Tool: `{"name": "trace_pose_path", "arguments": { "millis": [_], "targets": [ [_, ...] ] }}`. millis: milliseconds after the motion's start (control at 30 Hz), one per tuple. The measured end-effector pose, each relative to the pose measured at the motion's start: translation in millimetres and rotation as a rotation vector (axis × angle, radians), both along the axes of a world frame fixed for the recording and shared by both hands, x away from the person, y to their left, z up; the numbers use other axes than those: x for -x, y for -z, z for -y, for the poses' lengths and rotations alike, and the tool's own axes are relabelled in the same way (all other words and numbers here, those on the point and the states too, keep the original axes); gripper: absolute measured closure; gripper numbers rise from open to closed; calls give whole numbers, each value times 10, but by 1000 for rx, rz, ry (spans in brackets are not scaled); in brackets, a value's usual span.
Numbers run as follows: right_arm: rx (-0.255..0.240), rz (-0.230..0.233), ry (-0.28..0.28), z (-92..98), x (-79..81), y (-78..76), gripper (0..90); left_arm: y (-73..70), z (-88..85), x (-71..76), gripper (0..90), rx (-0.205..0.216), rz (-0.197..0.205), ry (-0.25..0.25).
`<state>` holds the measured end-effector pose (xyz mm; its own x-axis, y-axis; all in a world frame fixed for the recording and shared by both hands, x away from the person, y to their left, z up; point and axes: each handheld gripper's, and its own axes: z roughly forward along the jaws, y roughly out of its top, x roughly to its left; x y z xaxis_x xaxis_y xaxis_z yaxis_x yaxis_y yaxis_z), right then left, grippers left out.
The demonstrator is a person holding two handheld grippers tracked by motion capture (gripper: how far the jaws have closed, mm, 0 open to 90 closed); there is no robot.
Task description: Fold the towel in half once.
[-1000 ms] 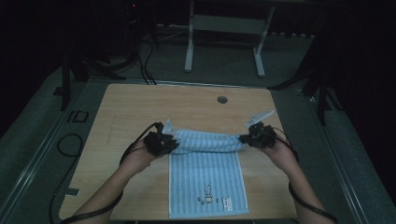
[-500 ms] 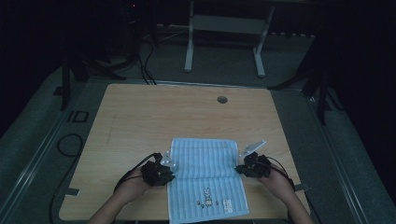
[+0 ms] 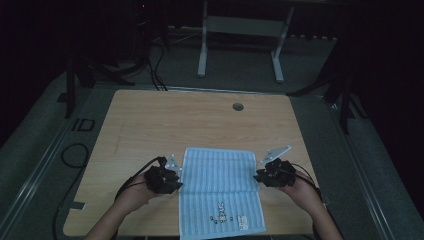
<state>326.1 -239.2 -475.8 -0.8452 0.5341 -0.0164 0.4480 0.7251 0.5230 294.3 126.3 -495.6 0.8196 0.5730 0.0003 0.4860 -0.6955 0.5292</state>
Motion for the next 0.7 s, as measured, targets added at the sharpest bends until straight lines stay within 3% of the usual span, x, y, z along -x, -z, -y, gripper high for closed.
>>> {"name": "trace_pose_path", "arguments": {
  "millis": [133, 367, 433, 500, 700],
  "targets": [
    [24, 5, -19, -156, -61, 19, 711, 10, 132, -107, 708, -7, -10, 16],
    [85, -63, -21, -324, -195, 316, 695, 240, 308, -316, 708, -55, -80, 50],
    [116, -73, -20, -344, -217, 398, 683, 293, 324, -383, 708, -49, -101, 53],
    [115, -84, -12, -341, -251, 450, 683, 297, 333, -453, 709, -31, -111, 46],
    [132, -129, 7, -283, -409, 435, 671, 295, 429, -665, 710, -42, -130, 52]
  ]
}}
